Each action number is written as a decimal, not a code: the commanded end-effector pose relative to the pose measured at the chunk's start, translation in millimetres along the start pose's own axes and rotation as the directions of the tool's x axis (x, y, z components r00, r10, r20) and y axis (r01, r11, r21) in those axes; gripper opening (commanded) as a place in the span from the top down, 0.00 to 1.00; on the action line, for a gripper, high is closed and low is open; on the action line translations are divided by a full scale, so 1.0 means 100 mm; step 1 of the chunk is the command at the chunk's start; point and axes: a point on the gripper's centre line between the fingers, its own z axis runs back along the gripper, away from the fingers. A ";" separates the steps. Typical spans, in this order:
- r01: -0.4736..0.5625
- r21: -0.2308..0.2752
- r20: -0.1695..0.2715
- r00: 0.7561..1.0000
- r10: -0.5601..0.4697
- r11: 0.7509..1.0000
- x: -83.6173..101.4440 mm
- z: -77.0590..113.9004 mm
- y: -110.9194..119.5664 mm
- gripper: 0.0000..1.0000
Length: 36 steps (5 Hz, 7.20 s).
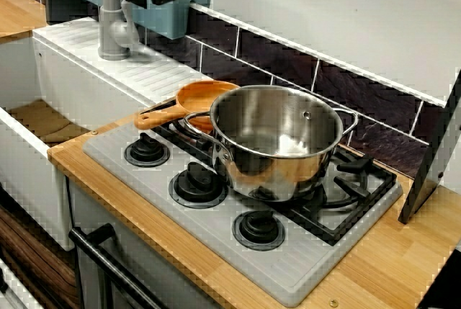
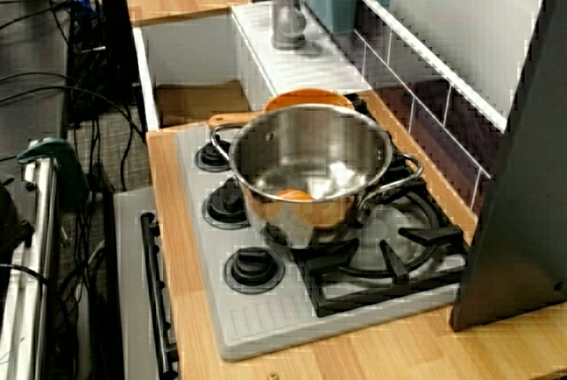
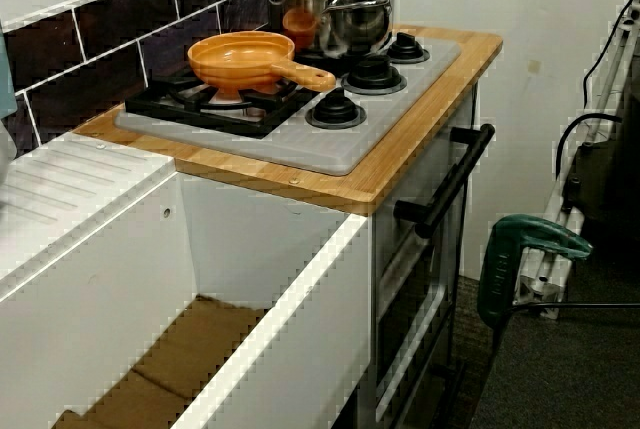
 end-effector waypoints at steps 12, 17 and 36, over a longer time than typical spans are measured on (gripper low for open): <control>0.208 0.198 0.089 0.969 -0.229 0.958 -0.32 -1.12 -0.18 0.00; 0.183 0.190 0.083 0.976 -0.202 0.965 -0.28 -1.19 -0.16 1.00; 0.238 0.747 0.278 0.737 -0.616 0.621 -0.55 -0.27 -0.86 1.00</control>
